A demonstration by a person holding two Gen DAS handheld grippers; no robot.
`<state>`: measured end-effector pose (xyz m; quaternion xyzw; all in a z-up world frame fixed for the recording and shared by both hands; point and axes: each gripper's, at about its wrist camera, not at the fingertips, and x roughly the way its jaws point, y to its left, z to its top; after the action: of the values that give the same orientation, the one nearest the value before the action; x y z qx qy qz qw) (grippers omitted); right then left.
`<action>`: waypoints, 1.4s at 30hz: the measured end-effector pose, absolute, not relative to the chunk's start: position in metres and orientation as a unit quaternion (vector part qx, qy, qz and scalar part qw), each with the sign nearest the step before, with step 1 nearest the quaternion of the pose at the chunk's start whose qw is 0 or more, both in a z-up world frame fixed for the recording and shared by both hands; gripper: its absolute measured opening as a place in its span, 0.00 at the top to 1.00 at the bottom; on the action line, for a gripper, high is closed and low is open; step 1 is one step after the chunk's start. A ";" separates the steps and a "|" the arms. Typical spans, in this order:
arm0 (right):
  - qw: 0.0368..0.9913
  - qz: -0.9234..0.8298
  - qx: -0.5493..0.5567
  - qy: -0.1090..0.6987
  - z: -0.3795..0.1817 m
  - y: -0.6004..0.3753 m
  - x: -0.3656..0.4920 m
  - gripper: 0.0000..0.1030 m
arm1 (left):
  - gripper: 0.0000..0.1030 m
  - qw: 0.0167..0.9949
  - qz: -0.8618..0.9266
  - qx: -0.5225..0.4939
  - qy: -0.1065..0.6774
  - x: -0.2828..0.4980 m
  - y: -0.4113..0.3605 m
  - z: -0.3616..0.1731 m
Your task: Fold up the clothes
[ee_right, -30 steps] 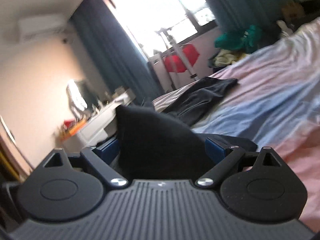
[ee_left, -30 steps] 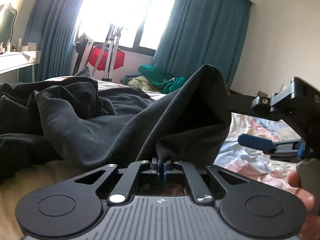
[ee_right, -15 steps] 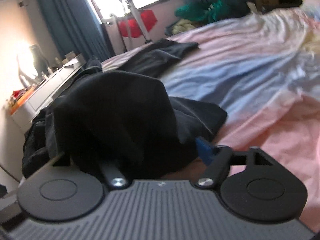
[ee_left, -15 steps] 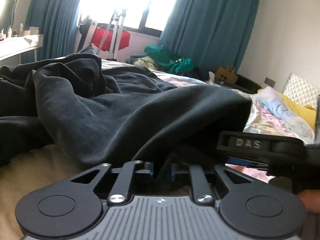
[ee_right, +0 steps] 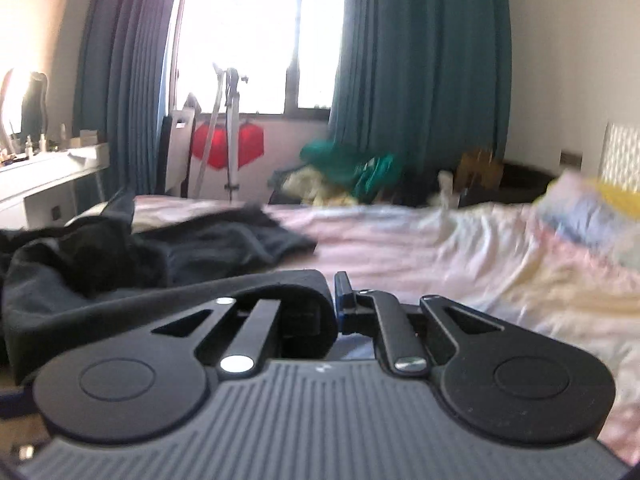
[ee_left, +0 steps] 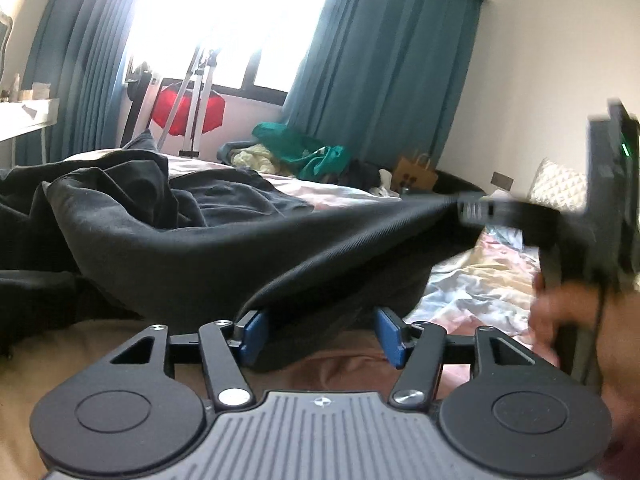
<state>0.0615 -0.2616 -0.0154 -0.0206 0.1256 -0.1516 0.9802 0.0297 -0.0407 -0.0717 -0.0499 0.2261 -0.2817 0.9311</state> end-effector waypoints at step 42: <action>0.946 -0.119 -0.048 0.297 -0.029 -0.303 0.146 0.94 | 0.45 0.944 -0.127 -0.147 0.266 0.083 0.005 -0.089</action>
<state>0.1461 -0.3035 -0.0291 -0.0478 0.2966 -0.1190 0.9464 0.0832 0.0053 -0.0895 -0.1467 0.2661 -0.1267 0.9443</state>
